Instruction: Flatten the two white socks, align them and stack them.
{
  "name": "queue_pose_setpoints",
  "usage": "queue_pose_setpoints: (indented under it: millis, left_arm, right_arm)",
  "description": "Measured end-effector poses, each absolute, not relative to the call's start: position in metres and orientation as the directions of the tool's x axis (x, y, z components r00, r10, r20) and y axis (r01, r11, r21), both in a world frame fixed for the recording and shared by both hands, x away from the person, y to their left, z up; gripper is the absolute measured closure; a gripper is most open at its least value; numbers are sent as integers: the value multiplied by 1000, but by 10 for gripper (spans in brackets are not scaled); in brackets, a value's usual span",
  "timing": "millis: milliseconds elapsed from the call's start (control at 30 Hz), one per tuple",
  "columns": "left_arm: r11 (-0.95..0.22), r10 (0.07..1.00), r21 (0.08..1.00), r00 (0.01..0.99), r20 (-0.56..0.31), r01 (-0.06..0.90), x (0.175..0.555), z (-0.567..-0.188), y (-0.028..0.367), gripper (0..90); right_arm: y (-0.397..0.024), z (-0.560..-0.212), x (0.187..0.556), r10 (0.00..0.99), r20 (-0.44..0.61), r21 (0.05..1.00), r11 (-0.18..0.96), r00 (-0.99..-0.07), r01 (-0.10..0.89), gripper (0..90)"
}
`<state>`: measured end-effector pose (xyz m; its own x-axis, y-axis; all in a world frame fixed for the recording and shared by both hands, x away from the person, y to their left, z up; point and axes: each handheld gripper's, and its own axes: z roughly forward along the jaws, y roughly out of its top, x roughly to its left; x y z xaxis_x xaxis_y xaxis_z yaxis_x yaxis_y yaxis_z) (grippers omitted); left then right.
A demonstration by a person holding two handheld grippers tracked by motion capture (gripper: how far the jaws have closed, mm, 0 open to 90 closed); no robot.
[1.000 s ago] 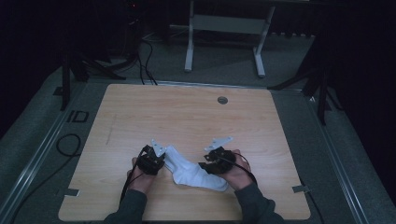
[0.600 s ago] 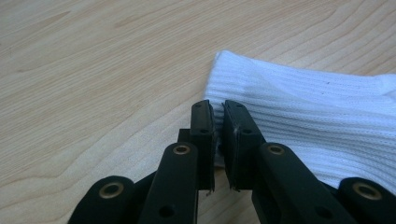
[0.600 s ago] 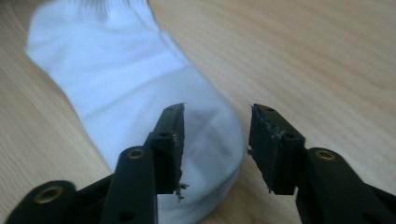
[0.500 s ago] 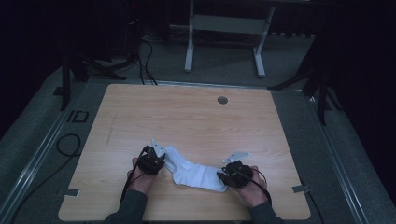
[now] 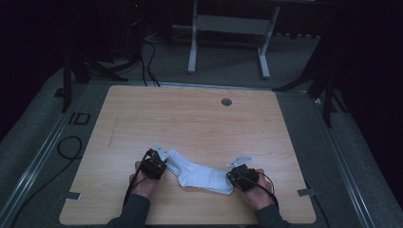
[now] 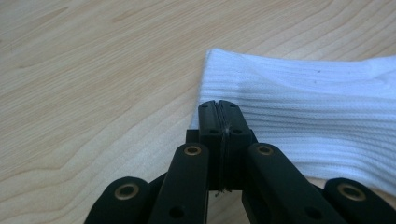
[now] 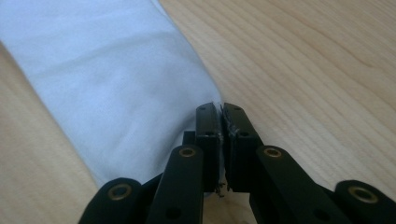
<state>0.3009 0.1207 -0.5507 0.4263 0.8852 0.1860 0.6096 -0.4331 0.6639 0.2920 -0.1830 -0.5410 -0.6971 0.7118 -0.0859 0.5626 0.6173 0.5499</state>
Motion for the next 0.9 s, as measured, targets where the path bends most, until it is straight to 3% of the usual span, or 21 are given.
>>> queue_pose_setpoints:
  millis: [567,900]
  left_arm:
    - [-380,903,684,409,130,622,295,-542,130,898]
    - [-370,899,727,421,122,578,296,-541,125,892]
  right_arm:
    - [-200,-536,298,734,-99,573,594,-671,565,854]
    - [-204,-531,297,738,-103,599,582,-667,550,845]
